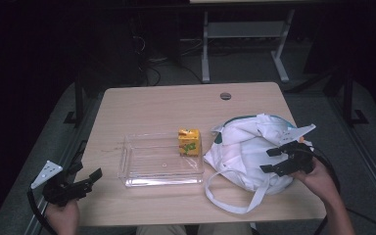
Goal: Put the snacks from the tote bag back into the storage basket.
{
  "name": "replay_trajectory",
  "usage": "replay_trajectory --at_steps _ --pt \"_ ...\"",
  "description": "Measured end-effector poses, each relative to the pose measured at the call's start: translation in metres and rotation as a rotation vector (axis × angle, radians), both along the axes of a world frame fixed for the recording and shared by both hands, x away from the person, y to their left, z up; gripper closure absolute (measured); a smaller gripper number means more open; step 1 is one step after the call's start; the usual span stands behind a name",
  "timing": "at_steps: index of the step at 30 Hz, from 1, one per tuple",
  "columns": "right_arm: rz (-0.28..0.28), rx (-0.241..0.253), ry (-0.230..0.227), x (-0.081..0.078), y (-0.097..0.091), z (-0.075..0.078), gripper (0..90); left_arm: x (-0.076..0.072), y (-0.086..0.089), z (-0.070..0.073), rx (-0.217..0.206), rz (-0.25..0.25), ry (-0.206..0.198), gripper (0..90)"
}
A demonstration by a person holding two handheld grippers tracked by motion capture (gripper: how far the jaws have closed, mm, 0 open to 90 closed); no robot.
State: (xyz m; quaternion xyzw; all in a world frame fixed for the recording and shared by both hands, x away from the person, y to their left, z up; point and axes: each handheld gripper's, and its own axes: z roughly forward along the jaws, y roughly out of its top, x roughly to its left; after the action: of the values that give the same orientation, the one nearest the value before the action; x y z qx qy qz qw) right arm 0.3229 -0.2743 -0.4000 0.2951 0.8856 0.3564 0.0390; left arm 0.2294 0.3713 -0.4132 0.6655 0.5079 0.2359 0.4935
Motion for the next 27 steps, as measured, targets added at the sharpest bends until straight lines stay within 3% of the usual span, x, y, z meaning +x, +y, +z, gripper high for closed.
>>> replay_trajectory --at_steps 11,20,27 --pt "-0.021 0.026 -0.009 -0.014 -0.011 -0.004 28.3 0.000 0.001 0.000 0.001 0.002 -0.002 12.7" --pt "-0.020 0.031 -0.044 -0.029 -0.017 -0.008 28.2 0.000 0.000 0.000 0.000 0.000 0.000 12.7" --pt "-0.056 0.056 -0.049 -0.044 -0.024 -0.016 27.1 0.000 0.000 0.000 0.000 -0.002 -0.002 12.7"
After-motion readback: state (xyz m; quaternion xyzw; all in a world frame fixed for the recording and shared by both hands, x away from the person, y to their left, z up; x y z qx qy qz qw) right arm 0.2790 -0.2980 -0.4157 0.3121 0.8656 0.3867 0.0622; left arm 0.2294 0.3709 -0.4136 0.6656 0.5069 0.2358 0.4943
